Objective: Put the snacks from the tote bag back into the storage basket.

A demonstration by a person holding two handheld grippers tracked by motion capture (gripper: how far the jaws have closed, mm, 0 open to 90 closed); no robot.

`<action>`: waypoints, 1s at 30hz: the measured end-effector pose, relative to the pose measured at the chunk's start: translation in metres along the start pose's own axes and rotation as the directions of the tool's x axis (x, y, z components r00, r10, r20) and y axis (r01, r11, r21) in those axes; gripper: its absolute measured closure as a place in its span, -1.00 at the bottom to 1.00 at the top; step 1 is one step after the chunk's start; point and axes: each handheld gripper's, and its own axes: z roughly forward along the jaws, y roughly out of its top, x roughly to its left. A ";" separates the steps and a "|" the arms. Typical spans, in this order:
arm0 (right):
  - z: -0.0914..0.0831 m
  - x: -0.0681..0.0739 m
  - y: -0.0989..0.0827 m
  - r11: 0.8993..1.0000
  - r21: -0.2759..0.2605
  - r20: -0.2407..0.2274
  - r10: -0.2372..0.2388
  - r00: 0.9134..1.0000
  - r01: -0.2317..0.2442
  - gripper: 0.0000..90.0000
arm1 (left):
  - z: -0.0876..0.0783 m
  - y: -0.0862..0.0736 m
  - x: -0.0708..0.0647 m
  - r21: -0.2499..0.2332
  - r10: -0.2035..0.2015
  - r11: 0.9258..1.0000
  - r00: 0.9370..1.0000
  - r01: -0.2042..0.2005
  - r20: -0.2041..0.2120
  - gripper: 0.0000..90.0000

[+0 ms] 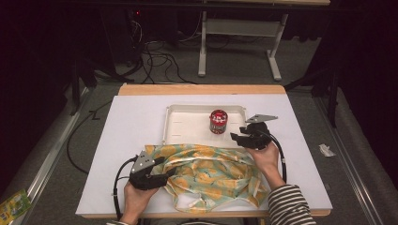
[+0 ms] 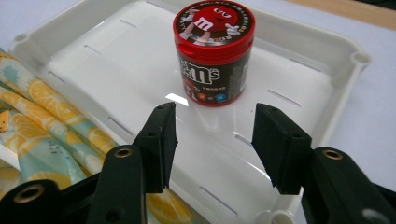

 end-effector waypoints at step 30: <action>-0.054 -0.010 -0.051 0.991 -0.114 -0.001 0.069 0.998 -0.069 0.17 | -0.027 0.004 0.014 -0.058 -0.025 0.998 0.999 0.023 -0.036 -0.09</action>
